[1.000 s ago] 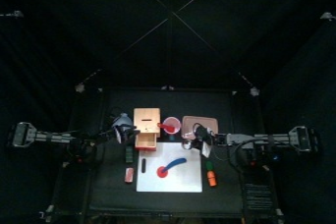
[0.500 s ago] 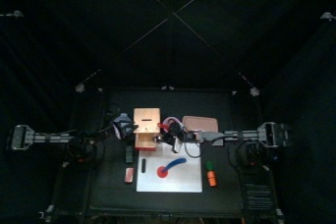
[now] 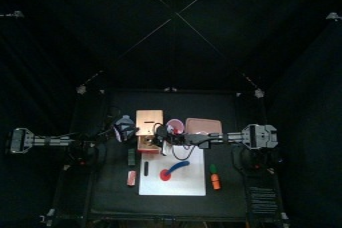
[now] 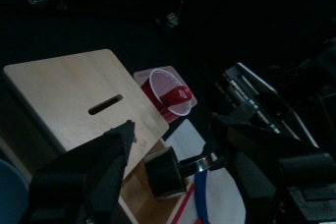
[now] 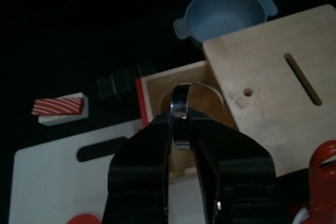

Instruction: Place cookie cutter into open drawer

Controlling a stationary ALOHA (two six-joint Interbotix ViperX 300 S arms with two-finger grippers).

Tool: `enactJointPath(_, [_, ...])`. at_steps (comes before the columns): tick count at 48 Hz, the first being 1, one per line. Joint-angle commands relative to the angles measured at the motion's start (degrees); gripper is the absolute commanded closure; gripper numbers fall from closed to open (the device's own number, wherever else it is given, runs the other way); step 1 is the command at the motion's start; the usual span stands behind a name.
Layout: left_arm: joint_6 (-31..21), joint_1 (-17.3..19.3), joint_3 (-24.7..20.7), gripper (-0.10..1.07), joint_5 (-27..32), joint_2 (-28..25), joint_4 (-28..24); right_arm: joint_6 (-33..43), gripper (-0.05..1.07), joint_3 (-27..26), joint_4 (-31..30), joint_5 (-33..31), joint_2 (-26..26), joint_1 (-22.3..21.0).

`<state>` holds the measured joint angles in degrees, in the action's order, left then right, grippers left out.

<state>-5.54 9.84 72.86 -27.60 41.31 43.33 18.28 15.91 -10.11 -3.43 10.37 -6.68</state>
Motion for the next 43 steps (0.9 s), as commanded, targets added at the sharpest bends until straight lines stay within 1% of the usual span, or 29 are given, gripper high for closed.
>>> enactJointPath(1, [0.18, 0.18, -0.53, 0.02, -0.18, 0.35, -0.09, -0.18, 0.51, -2.2, -0.09, -0.7, -0.62, 0.09])
enactJointPath(8, [0.18, 0.35, -0.26, 0.02, -0.18, 0.88, -0.18, 0.44, 0.45, -3.08, -0.09, -1.85, 0.53, -0.18])
enactJointPath(18, [0.18, 0.35, -0.09, 0.02, 0.0, 0.97, -0.09, 0.53, 0.25, -3.6, 0.0, -2.46, 1.67, -0.09])
enactJointPath(24, [0.18, 0.53, -0.09, 0.02, 0.0, 0.88, -0.26, 0.53, 0.17, -3.6, -0.09, -2.46, 1.85, -0.18])
enactJointPath(31, [0.26, 0.97, -0.09, 0.02, 0.0, 0.88, -0.26, -0.18, 0.16, -3.34, -0.26, -2.46, 0.44, -0.26])
enactJointPath(43, [0.18, 1.58, -0.09, 0.02, 0.0, 0.88, -0.09, 0.53, 0.16, -0.44, -0.53, -2.55, -3.52, 0.26])
